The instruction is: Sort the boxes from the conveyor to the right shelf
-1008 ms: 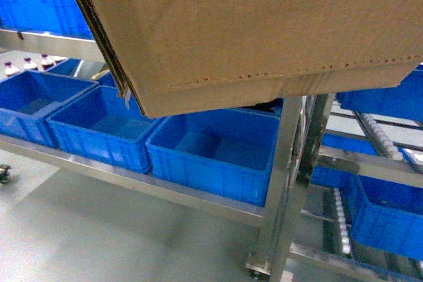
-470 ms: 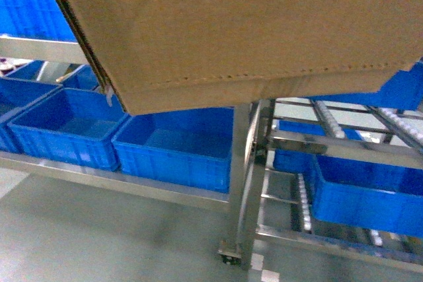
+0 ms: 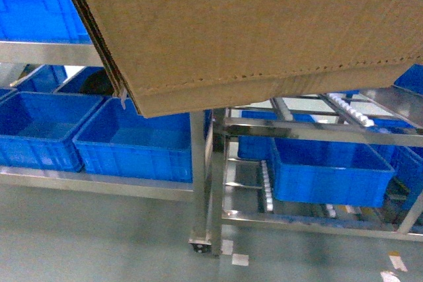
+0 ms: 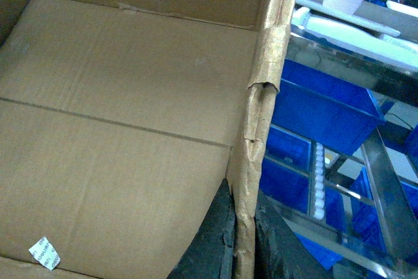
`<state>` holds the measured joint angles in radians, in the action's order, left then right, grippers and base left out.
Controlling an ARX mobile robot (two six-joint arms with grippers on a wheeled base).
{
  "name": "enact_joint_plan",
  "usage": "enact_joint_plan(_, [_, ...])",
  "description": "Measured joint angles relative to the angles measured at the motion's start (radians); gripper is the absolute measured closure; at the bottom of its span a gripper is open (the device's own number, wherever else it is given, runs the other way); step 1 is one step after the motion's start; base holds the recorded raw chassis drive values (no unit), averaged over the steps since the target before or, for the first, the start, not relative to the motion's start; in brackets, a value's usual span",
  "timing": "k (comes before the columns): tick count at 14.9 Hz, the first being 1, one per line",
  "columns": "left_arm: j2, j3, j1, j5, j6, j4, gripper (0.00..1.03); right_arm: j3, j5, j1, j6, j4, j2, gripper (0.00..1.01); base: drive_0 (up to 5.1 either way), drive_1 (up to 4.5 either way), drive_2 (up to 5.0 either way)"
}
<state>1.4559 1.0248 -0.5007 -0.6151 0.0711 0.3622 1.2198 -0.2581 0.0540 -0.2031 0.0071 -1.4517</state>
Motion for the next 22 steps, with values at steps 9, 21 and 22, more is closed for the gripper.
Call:
enact_joint_plan(9, [-0.001, 0.0, -0.001, 0.001, 0.0, -0.002, 1.01, 0.0, 0.0, -0.002, 0.0, -0.005, 0.001, 0.99, -1.6, -2.65, -0.6])
enact_joint_plan(21, [-0.001, 0.0, -0.002, 0.003, 0.0, -0.002, 1.01, 0.0, 0.0, -0.002, 0.0, -0.004, 0.001, 0.99, 0.5, 0.46, 0.5])
enact_joint_plan(22, [0.0, 0.0, 0.0, 0.003, 0.0, -0.002, 1.01, 0.0, 0.0, -0.001, 0.0, -0.003, 0.001, 0.99, 1.1, 1.09, 1.1])
